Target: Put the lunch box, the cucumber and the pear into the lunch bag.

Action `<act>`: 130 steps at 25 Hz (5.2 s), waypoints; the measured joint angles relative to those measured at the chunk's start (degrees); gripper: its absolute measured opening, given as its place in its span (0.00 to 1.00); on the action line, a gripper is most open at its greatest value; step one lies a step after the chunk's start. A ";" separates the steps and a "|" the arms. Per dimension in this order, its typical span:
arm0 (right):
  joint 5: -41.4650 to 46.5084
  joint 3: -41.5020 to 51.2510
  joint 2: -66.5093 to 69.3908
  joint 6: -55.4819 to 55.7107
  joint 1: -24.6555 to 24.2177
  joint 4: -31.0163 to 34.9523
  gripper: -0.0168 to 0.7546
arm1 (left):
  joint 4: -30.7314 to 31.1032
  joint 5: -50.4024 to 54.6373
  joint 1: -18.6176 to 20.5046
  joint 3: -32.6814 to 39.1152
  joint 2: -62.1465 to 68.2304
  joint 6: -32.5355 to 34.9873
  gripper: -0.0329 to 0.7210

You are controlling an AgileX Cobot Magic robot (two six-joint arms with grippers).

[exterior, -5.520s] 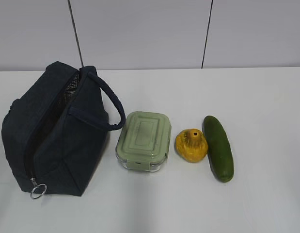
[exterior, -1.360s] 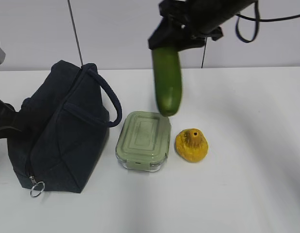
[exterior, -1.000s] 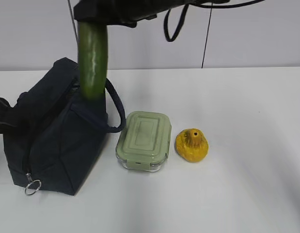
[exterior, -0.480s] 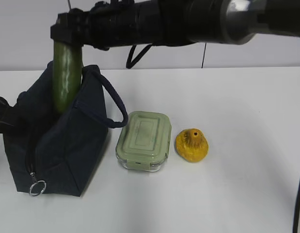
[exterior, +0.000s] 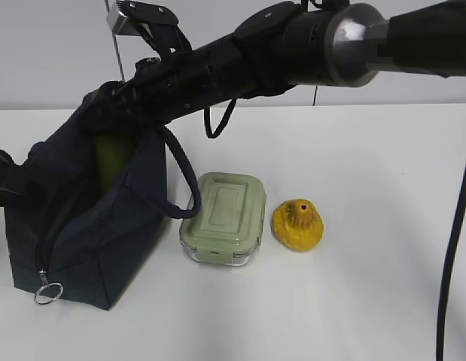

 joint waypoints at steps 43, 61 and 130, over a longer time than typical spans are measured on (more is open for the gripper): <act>32.42 3.49 -2.41 61.37 -8.01 -70.25 0.60 | 1.31 0.66 0.00 0.00 -0.04 0.00 0.05; 32.42 3.49 -2.44 61.62 -6.54 -73.80 0.27 | 1.73 0.73 0.00 0.00 -0.04 0.00 0.05; 22.96 -9.55 -9.84 54.25 1.60 -58.74 0.66 | 0.30 1.51 0.00 0.00 -0.20 0.86 0.05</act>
